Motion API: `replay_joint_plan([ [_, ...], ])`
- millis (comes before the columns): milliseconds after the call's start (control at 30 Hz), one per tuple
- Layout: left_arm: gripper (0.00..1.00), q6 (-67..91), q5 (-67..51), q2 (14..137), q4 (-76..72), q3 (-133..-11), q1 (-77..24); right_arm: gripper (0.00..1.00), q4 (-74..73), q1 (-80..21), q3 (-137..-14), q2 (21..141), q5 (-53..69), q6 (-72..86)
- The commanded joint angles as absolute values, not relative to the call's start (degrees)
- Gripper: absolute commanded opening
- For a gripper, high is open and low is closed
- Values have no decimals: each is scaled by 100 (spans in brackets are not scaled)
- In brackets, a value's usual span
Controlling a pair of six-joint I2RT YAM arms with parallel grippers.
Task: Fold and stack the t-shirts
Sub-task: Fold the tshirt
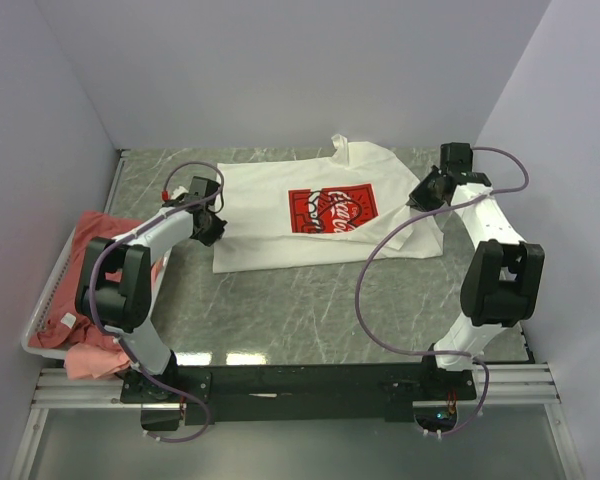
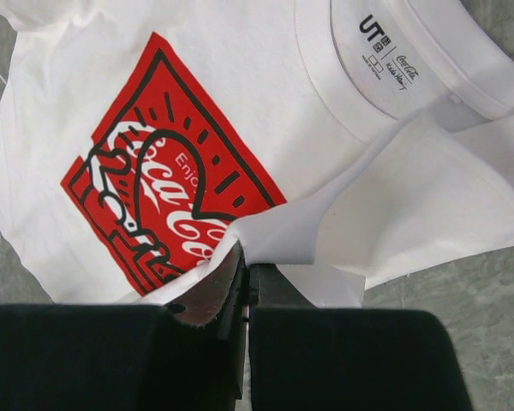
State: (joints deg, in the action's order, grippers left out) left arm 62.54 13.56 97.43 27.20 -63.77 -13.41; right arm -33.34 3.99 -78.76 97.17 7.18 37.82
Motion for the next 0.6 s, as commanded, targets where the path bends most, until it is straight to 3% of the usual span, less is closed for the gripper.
replay_joint_plan([
  [0, 1, 6117, 1345, 9729, 2584, -6609, -1310, 0, -3164, 360, -8191, 9738, 695, 3727],
  [367, 4, 6100, 1388, 9870, 2689, -6811, -1248, 0, -3217, 369, -8411, 10037, 624, 3700],
  [567, 17, 6047, 1371, 9756, 2593, -6706, -1099, 1, -3155, 369, -8788, 10440, 817, 3604],
])
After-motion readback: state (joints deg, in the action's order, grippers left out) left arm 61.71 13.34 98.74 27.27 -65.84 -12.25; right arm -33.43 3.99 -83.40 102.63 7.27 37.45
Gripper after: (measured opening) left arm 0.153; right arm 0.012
